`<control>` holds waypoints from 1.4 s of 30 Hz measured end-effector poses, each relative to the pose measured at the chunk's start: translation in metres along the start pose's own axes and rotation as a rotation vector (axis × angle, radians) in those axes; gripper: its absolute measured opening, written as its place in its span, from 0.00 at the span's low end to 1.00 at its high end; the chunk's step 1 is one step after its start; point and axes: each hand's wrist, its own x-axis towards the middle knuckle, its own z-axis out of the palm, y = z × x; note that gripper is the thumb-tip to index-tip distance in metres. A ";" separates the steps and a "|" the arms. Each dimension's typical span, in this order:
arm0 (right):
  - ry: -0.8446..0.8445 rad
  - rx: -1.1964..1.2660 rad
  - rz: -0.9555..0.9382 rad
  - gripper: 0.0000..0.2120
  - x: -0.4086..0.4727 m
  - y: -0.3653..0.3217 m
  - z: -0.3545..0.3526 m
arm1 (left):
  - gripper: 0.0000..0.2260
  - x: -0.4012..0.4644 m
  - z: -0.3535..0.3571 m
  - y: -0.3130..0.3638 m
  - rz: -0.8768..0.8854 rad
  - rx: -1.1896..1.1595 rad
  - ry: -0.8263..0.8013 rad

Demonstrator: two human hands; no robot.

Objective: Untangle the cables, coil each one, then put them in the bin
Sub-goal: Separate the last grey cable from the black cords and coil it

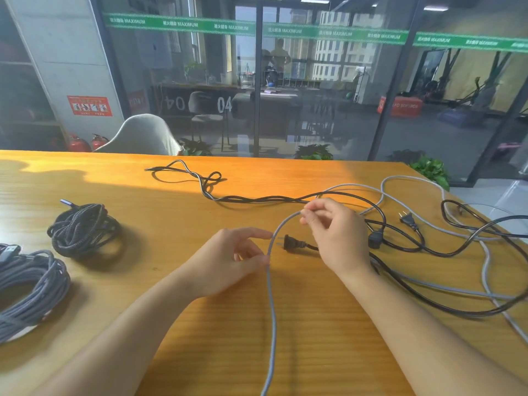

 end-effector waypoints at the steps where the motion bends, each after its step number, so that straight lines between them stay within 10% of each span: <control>1: 0.015 -0.013 0.014 0.04 0.001 0.003 -0.001 | 0.18 0.000 0.001 0.001 -0.010 -0.021 -0.016; 13: 0.020 0.057 0.019 0.04 0.001 0.001 0.000 | 0.22 -0.002 0.007 0.005 -0.045 -0.104 -0.016; 19: -0.358 0.265 -0.126 0.25 -0.009 -0.016 -0.006 | 0.18 0.002 0.004 -0.003 -0.017 -0.178 0.159; 23: -0.474 0.169 -0.240 0.20 -0.013 -0.015 0.003 | 0.16 0.002 0.007 -0.002 0.015 -0.176 0.190; 42: 0.131 0.000 0.086 0.08 0.007 0.015 -0.007 | 0.20 -0.005 0.006 0.014 -0.077 -0.102 -0.105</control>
